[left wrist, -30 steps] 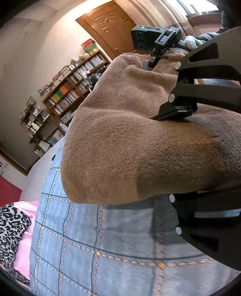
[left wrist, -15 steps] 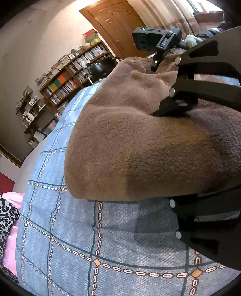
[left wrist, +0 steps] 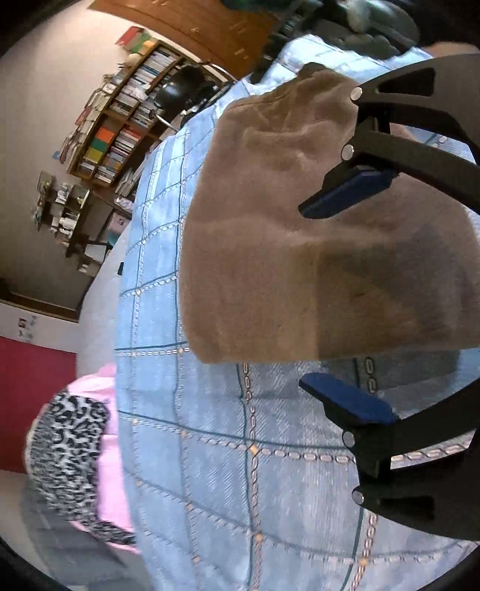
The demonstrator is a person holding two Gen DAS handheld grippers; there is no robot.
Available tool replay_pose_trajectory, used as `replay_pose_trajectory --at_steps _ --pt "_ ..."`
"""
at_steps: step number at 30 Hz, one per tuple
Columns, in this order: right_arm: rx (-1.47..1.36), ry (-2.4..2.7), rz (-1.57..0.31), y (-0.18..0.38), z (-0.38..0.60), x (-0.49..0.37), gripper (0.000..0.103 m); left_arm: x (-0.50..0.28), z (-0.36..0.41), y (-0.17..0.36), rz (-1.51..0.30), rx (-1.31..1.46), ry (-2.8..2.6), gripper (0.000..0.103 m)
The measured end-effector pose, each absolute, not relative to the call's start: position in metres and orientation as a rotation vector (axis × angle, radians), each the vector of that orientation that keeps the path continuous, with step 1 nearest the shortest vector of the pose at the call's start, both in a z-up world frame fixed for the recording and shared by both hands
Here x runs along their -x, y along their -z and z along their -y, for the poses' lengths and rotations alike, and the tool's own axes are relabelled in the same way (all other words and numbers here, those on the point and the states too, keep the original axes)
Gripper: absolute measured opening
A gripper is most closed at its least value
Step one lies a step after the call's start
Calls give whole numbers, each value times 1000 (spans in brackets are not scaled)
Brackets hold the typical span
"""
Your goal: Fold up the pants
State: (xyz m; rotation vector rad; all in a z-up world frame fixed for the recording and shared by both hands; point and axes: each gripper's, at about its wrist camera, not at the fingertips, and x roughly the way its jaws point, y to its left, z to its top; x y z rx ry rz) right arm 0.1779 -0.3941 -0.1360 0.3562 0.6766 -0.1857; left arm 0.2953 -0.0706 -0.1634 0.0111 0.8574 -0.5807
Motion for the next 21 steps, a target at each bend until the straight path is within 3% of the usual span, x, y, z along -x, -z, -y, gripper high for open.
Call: replay_pose_trajectory --at_steps 7,16,21 --pt "-226 63 -660 119 354 -204 70 -259 91 164 -819 -147 587 88" --pt "-257 70 -823 182 366 -238 70 -256 112 186 -783 -238 569 92" --pt "-236 64 -824 197 366 -239 71 -259 116 188 -788 -237 556 94"
